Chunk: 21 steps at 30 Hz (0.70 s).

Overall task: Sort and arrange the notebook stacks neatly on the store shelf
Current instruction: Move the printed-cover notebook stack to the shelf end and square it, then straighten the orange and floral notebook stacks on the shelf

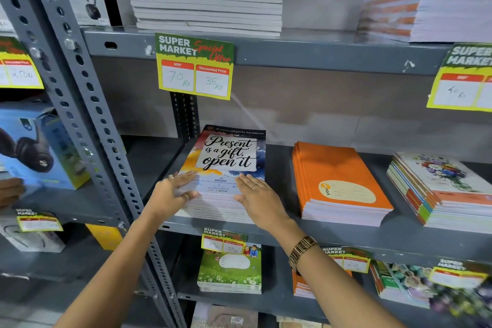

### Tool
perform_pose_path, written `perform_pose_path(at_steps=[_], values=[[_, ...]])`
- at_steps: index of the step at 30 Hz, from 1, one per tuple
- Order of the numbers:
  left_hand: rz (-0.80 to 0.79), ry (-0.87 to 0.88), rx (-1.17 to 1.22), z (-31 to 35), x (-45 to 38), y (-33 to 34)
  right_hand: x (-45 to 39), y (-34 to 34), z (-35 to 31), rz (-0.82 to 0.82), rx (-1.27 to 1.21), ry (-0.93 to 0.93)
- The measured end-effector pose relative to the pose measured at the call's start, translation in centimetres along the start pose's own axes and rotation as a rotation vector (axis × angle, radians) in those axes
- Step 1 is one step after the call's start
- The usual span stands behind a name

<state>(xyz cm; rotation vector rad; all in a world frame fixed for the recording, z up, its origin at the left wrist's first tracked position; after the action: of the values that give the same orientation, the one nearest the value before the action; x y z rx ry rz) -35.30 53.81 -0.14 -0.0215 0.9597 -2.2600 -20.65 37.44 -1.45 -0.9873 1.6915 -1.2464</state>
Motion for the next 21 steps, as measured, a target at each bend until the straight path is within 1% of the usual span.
perform_pose_path(at_steps=[4,9,11,13,15,17,18,21], values=[[0.024,-0.007,-0.013,0.1,0.0,-0.2,-0.1,-0.1,-0.1,0.005,-0.033,0.003],[0.014,-0.015,-0.084,0.3,0.0,-0.2,-0.2,0.2,0.3,0.019,-0.034,-0.012],[0.001,-0.018,-0.151,0.5,0.1,0.0,-0.1,0.2,0.7,0.03,-0.053,-0.03],[0.013,-0.003,-0.368,0.8,0.5,0.6,0.5,0.1,1.5,0.109,-0.083,-0.035],[0.075,0.061,-0.576,1.9,1.1,2.0,1.8,-0.2,2.8,0.258,-0.095,0.001],[0.095,0.165,-0.611,3.6,1.5,4.0,3.4,-0.7,4.4,0.379,-0.101,0.065],[0.085,0.211,-0.617,4.7,1.6,5.1,4.3,-0.9,5.4,0.414,-0.1,0.094],[0.086,0.332,-0.635,8.0,1.3,8.4,6.7,-1.8,8.7,0.461,-0.058,0.17]])
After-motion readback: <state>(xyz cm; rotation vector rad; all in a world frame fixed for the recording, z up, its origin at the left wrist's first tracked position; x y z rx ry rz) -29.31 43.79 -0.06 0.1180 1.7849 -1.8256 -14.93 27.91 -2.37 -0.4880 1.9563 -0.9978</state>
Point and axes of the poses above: each hand's wrist, its own x-axis away from the middle knuckle, its own y-axis out of the palm, z = x × y, the point moved 2 cm from there along -x, towards the middle knuckle
